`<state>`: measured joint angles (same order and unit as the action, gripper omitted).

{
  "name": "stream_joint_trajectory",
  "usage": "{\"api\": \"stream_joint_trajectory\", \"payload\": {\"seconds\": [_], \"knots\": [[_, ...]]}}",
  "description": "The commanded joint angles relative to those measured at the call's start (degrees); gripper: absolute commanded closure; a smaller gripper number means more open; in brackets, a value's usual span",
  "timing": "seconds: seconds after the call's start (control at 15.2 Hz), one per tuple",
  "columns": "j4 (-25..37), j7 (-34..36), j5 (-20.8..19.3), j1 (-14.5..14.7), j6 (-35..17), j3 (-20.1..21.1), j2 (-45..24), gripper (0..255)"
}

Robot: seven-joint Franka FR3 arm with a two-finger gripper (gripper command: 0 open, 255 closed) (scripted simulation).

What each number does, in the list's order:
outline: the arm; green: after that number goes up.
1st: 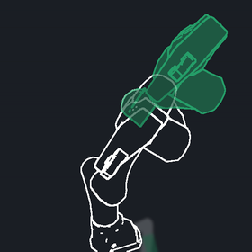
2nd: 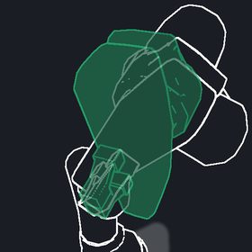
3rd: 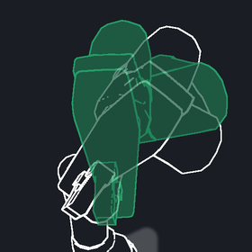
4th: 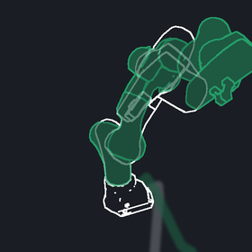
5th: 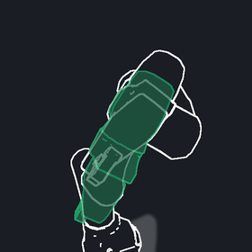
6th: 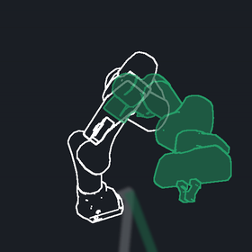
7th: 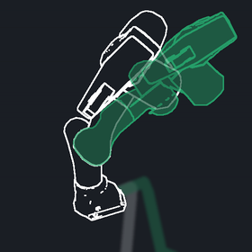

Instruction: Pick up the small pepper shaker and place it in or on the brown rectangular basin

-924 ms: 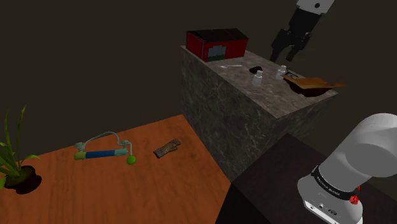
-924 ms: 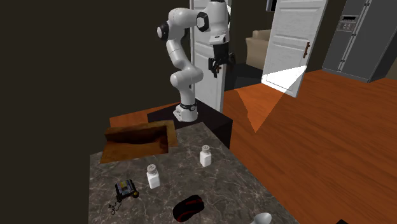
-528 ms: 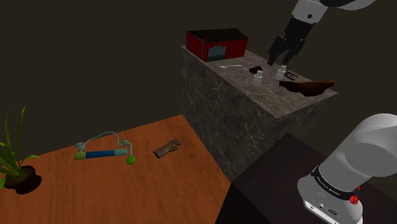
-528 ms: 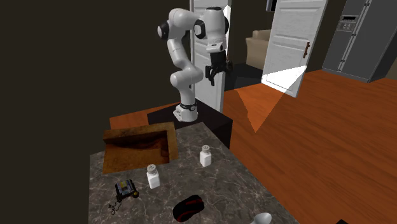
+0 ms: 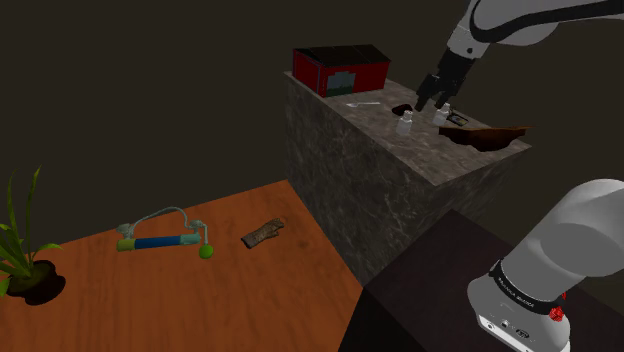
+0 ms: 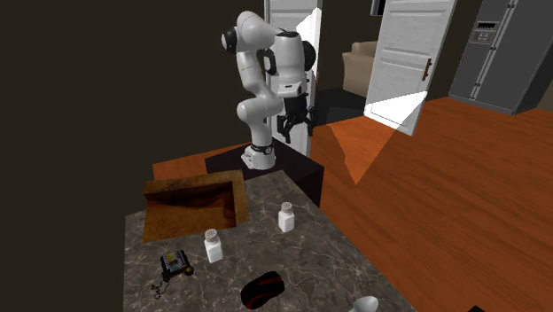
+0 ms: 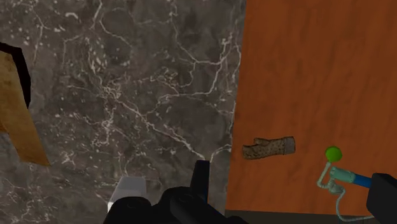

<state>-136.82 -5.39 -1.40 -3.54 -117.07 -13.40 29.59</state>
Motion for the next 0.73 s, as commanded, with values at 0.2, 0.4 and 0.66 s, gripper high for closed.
{"api": "stream_joint_trajectory", "payload": {"seconds": [0.2,0.4,0.66], "knots": [[2.0,-6.3,0.7,0.0,-7.8,-4.6,-8.6,0],[4.2,-10.7,2.4,0.3,-11.7,-7.4,-14.2,0],[8.3,-17.3,6.5,0.6,-16.0,-10.7,-22.4,0]]}}
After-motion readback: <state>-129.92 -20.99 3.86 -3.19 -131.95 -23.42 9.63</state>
